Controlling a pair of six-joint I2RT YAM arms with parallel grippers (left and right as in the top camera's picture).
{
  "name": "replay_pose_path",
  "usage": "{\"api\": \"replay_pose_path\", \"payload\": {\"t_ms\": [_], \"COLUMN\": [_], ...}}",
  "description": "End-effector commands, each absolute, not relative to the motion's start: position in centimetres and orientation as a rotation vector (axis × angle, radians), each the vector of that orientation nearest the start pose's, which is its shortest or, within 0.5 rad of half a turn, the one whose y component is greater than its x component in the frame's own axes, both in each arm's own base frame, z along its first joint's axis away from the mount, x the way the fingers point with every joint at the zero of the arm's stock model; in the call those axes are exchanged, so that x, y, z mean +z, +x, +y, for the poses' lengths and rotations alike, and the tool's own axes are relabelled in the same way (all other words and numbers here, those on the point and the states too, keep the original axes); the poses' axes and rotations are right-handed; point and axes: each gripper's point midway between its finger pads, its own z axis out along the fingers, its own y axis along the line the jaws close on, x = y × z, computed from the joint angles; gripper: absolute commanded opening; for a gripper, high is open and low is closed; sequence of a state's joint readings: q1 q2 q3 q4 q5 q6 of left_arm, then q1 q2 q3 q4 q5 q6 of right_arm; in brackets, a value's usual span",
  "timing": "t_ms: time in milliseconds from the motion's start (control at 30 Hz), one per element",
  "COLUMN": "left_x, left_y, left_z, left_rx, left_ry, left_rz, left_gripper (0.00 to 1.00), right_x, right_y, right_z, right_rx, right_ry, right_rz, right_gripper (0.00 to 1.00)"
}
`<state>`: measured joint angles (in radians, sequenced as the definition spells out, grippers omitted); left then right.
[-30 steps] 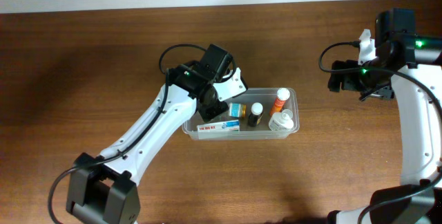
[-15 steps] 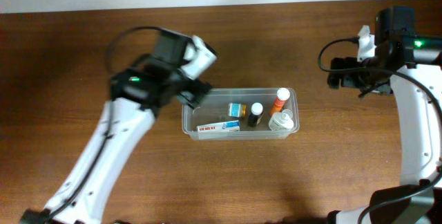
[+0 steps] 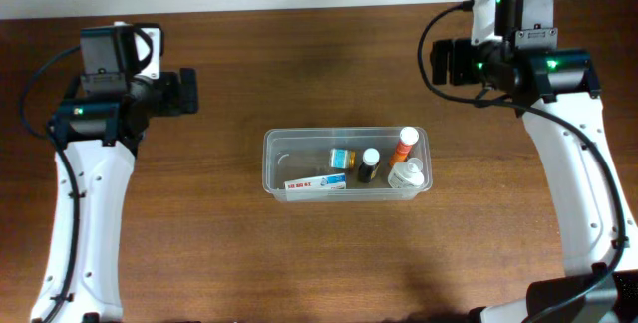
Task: Pack container
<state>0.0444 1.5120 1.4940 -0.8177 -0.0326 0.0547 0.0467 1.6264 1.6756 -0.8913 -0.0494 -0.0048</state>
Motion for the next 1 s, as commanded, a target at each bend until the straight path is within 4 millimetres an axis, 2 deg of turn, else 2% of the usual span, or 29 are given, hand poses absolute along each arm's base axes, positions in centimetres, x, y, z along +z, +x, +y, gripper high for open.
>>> {"api": "replay_pose_path", "payload": {"t_ms": [0, 167, 333, 533, 633, 733, 833, 900, 967], "left_x": [25.4, 26.3, 29.3, 31.8, 31.9, 31.3, 30.0, 29.5, 28.5], "left_y": [41.6, 40.7, 38.0, 32.2, 28.9, 25.6, 22.7, 21.4, 20.0], "left_z": [3.1, 3.1, 2.9, 2.5, 2.2, 2.0, 2.5, 2.8, 2.7], "left_rx": [0.071, 0.067, 0.070, 0.076, 0.080, 0.076, 0.119, 0.139, 0.138], "left_ry": [-0.054, -0.056, -0.054, -0.038, -0.037, -0.051, -0.075, -0.088, -0.088], "left_rz": [2.396, 2.386, 2.331, 2.221, 2.141, 2.040, 1.973, 1.947, 1.963], "left_gripper": [0.99, 0.99, 0.99, 0.99, 0.99, 0.99, 0.99, 0.99, 0.99], "right_x": [27.1, 27.5, 30.3, 34.5, 35.4, 34.6, 31.7, 30.2, 27.8], "right_y": [44.0, 42.1, 38.9, 34.1, 30.9, 27.7, 24.3, 23.1, 21.9], "right_z": [2.7, 2.5, 2.2, 1.3, 1.1, 0.2, -1.3, -2.1, -2.3], "right_rx": [0.055, 0.063, 0.060, 0.026, 0.025, -0.016, -0.088, -0.136, -0.146], "right_ry": [-0.092, -0.064, -0.042, 0.000, 0.003, 0.029, 0.079, 0.108, 0.113], "right_rz": [2.397, 2.432, 2.402, 2.270, 2.182, 2.099, 2.031, 1.993, 2.007], "right_gripper": [0.98, 0.99, 0.98, 0.98, 0.98, 0.98, 0.98, 0.98, 0.98]}}
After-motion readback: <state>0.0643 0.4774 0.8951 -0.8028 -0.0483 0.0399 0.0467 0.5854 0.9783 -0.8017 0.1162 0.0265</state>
